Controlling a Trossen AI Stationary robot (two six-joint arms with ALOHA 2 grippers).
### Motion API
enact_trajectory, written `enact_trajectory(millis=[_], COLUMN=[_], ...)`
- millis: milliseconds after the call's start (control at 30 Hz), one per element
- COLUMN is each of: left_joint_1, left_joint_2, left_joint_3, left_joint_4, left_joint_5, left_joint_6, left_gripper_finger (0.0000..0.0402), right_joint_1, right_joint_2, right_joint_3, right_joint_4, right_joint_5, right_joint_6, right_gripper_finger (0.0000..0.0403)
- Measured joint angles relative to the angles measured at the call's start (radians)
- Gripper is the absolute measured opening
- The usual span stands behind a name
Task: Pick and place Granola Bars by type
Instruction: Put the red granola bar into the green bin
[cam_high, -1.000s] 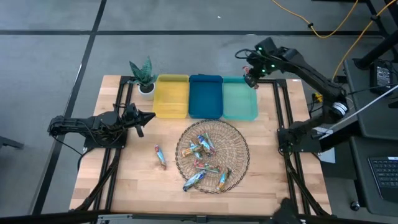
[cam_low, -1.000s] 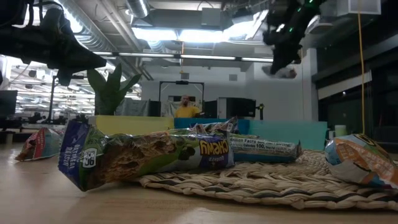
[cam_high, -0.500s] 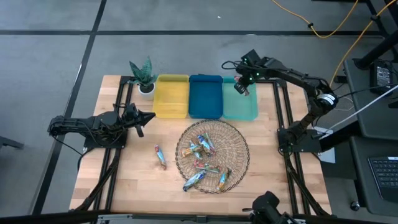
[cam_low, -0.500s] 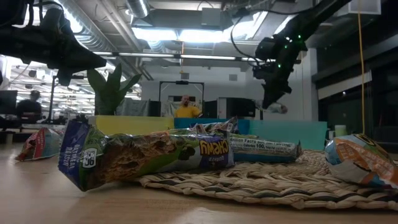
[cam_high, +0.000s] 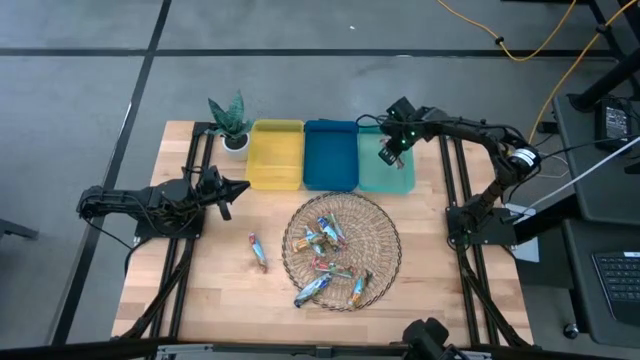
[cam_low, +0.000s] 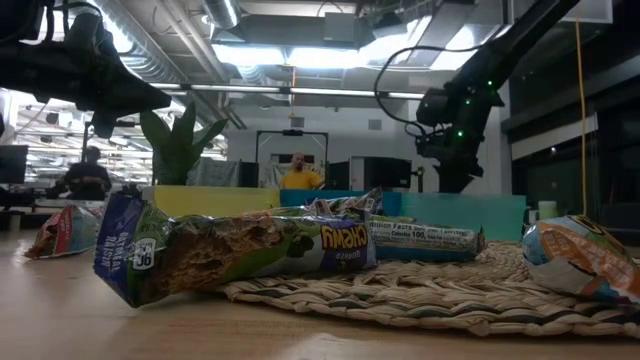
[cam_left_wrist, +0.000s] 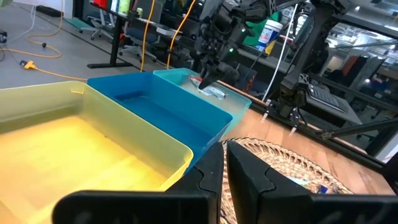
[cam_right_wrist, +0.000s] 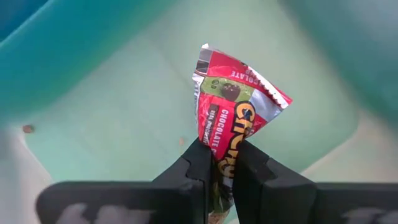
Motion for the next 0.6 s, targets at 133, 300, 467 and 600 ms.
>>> enact_trajectory(millis=[133,300,467,600], left_joint_1=[0.0,0.0,0.0,0.0], left_joint_2=[0.0,0.0,0.0,0.0], left_joint_3=[0.0,0.0,0.0,0.0], left_joint_4=[0.0,0.0,0.0,0.0], left_joint_5=[0.0,0.0,0.0,0.0], left_joint_6=[0.0,0.001,0.001,0.001], left_gripper_finger=[0.0016,0.0016,0.0016,0.0016], right_joint_1=[0.0,0.0,0.0,0.0], right_joint_2=[0.018,0.052,0.072,0.076], right_joint_3=[-0.005,-0.005,-0.005,-0.005], right_joint_4=[-0.002,-0.01,-0.011,-0.01], right_joint_5=[-0.001,-0.01,-0.01,-0.028], right_joint_6=[0.006,0.006,0.011,0.027], right_gripper_finger=[0.0047,0.0047,0.0047,0.0047])
